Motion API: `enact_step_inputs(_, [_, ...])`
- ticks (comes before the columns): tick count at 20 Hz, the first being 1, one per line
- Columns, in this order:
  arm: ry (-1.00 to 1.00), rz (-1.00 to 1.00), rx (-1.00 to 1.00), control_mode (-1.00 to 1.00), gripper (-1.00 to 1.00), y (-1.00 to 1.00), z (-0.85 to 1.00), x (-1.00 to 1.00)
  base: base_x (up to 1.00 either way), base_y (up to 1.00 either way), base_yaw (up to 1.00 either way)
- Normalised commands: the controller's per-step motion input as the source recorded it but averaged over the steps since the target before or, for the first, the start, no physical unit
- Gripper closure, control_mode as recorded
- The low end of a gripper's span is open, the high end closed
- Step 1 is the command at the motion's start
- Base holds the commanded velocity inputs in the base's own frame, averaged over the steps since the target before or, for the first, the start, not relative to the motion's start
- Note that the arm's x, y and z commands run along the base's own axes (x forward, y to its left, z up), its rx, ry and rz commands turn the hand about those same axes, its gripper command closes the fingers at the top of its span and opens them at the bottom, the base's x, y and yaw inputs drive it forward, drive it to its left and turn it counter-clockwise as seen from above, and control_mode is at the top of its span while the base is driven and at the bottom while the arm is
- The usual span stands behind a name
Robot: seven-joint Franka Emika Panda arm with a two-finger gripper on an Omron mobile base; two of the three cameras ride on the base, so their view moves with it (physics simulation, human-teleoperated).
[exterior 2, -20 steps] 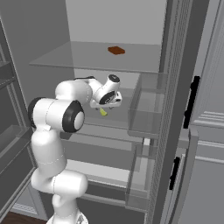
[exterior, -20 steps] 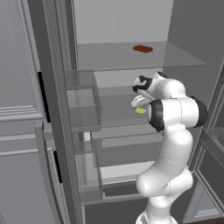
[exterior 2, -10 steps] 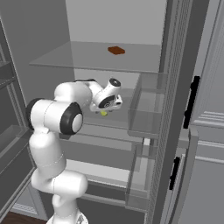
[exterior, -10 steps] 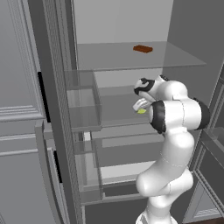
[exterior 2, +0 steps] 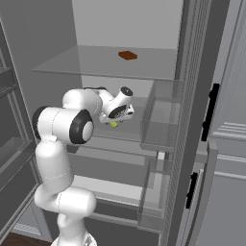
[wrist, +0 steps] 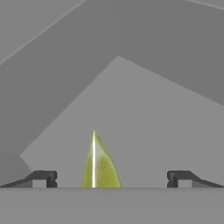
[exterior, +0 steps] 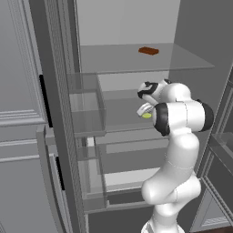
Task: Grab a lemon wedge from the fridge and one ice cube from the ice bowl, and put them in the glass of lemonade.
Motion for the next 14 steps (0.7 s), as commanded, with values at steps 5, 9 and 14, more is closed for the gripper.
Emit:
enact_step_inputs(5, [0.0, 0.09, 0.0, -1.0, -1.0, 0.0, -0.35, -0.01, 0.0, 0.0, 0.0])
enact_step_inputs(9, [0.0, 0.03, 0.0, -1.0, 1.0, 0.0, -0.05, -0.1, 0.0, 0.0, 0.0])
enact_step_inputs(14, [0.0, 0.0, 0.0, -1.0, 1.0, 0.0, 0.0, -0.09, 0.0, 0.0, 0.0])
